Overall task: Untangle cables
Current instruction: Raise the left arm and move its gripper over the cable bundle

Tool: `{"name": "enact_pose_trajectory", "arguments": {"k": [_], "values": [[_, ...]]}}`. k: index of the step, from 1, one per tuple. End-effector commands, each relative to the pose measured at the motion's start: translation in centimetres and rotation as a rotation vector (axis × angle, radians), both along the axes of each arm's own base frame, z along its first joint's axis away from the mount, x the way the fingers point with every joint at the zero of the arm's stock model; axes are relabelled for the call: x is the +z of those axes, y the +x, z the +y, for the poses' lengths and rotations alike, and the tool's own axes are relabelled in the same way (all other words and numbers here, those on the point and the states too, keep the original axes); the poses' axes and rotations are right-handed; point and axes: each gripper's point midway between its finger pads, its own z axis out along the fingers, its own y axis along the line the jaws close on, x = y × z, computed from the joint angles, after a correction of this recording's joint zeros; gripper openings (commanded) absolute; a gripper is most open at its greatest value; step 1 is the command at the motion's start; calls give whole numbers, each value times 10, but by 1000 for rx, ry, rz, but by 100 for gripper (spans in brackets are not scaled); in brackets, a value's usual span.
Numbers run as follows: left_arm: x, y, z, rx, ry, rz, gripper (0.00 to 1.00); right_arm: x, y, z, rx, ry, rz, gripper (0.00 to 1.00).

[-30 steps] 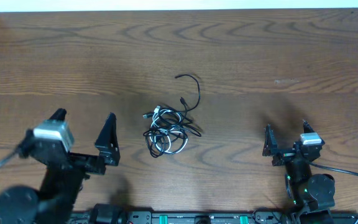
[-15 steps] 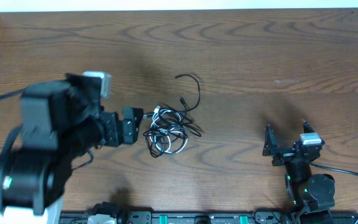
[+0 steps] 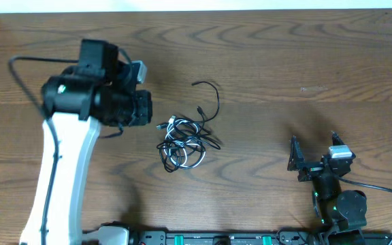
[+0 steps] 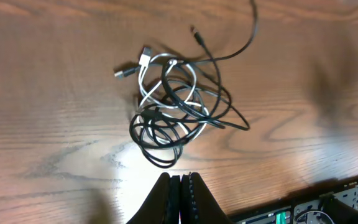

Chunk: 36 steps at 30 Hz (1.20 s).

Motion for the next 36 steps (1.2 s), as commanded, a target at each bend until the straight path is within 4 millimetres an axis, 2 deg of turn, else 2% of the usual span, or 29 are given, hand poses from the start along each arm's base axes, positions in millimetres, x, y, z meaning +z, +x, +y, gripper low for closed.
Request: {"name": "enact_pose_trajectory", "arguments": {"k": [1, 8, 16, 20, 25, 32, 36], "values": [[-16, 8, -1, 4, -2, 66, 8, 0, 0, -3, -13, 12, 1, 99], [-35, 15, -2, 38, -1, 141, 8, 0, 0, -3, -13, 12, 1, 99], [-56, 10, 16, 194, 106, 205, 8, 0, 0, -3, -13, 12, 1, 99], [-64, 4, 15, 198, 136, 227, 8, 0, 0, -3, -13, 12, 1, 99], [-68, 0, 8, 194, 145, 242, 8, 0, 0, -3, -13, 12, 1, 99], [-70, -1, 22, 357, 261, 238, 8, 0, 0, -3, -13, 12, 1, 99], [-71, -2, 14, 363, 263, 237, 8, 0, 0, -3, -13, 12, 1, 99]]}}
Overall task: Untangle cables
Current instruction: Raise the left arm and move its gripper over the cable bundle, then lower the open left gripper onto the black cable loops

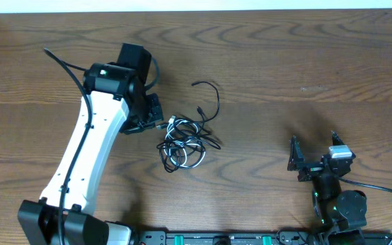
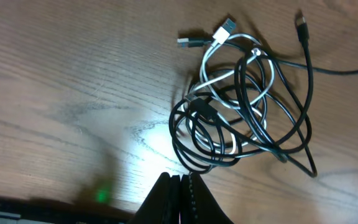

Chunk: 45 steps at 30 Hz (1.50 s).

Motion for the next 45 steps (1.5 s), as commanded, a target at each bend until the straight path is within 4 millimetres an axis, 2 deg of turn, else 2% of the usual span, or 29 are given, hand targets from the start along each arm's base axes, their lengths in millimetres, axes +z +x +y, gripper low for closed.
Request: {"name": "enact_pose_trajectory", "arguments": {"k": [1, 12, 19, 29, 34, 37, 41, 45], "values": [[-2, -1, 0, 42, 44, -2, 8, 0, 0, -3, -13, 12, 1, 99], [-2, -9, -22, -37, 49, -1, 8, 0, 0, -3, -13, 12, 1, 99], [-4, -7, -13, -6, 105, -14, 8, 0, 0, -3, -13, 12, 1, 99], [-35, -6, -12, -2, 118, -8, 9, 0, 0, -3, -13, 12, 1, 99], [-49, -6, -12, -2, 117, -11, 17, 0, 0, -3, -13, 12, 1, 99], [-56, -7, -12, -2, 117, -9, 38, 0, 0, -3, -13, 12, 1, 99], [-63, -7, -11, -2, 117, -9, 56, 0, 0, -3, -13, 12, 1, 99], [-70, -6, -12, -2, 114, -19, 66, 0, 0, -3, -13, 12, 1, 99]]}}
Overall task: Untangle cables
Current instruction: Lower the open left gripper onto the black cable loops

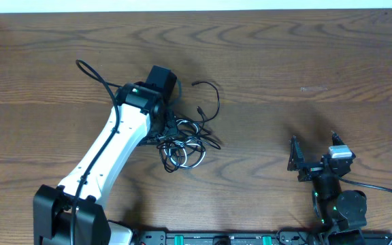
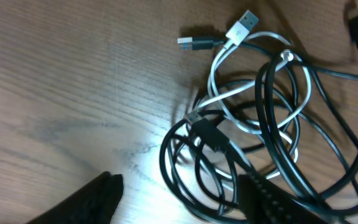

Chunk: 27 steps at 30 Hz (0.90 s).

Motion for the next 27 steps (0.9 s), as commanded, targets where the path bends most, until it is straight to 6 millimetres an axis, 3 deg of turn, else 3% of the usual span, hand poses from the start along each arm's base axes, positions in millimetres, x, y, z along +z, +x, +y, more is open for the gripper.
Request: {"name": "enact_pose_trajectory", "arguments": {"k": [1, 9, 27], "values": [[-7, -1, 3, 0, 16, 2, 67, 0, 0, -3, -13, 12, 1, 99], [-10, 3, 1, 1, 9, -17, 77, 0, 0, -3, -13, 12, 1, 99], [-9, 11, -2, 1, -2, -47, 79, 0, 0, -3, -14, 12, 1, 99]]}}
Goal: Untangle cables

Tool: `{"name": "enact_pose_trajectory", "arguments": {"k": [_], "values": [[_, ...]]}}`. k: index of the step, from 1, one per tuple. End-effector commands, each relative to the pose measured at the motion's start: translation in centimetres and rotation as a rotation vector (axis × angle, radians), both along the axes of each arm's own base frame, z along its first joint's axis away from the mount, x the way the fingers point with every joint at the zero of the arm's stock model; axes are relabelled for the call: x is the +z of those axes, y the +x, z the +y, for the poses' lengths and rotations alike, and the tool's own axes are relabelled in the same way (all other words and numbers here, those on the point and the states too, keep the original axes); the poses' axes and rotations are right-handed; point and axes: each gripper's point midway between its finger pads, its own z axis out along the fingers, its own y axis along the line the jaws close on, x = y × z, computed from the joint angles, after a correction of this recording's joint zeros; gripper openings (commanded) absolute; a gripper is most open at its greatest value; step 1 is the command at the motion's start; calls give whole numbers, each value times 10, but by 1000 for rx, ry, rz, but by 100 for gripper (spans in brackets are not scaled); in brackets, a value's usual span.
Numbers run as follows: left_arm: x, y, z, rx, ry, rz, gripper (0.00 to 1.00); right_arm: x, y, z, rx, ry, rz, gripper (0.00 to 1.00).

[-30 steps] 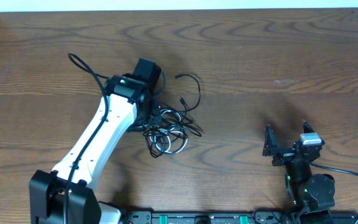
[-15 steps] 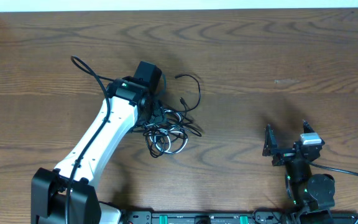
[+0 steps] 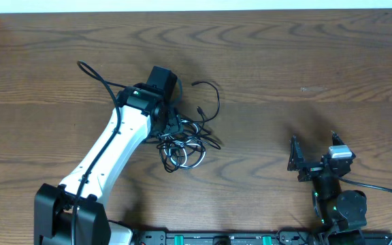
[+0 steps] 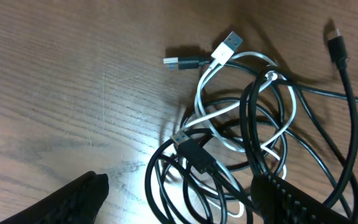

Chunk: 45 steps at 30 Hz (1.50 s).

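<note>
A knot of black and white cables (image 3: 186, 139) lies mid-table, with one black end (image 3: 209, 92) curling away to the upper right. Up close, a white cable (image 4: 229, 112) and black loops (image 4: 266, 155) cross, and two USB plugs (image 4: 204, 57) point up-left. My left gripper (image 3: 171, 127) is open at the tangle's left side; its fingers (image 4: 79, 199) straddle the lower black loops. My right gripper (image 3: 314, 155) rests open at the lower right, far from the cables.
The brown wooden table (image 3: 305, 61) stretches all round. A rail with green-lit fittings (image 3: 216, 238) runs along the front edge. The left arm's own black cable (image 3: 94, 71) loops above its white link.
My left gripper has shifted a little; the tangle sits slightly lower-left in the wrist view and the fingers stand a bit wider. The cables have not moved.
My left gripper was shut and high, left of the tangle. It then stood nearer, still shut. Later it was open at the tangle's left edge with black loops between its fingers, and it remains so. The right arm stayed parked.
</note>
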Motion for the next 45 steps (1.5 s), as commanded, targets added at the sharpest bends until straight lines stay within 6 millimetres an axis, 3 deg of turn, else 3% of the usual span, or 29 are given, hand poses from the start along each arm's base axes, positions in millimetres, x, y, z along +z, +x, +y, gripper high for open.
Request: {"name": "enact_pose_trajectory", "arguments": {"k": [1, 14, 20, 45], "values": [[-3, -1, 3, 0, 17, 7, 79, 0, 0, -3, -13, 12, 1, 99], [-5, -2, 4, 0, 23, 10, 79, 0, 0, -3, -13, 12, 1, 99], [-3, 1, 16, 10, 89, -13, 79, 0, 0, -3, -13, 12, 1, 99], [-3, 3, 16, 11, 90, -21, 79, 0, 0, -3, -14, 12, 1, 99]]}}
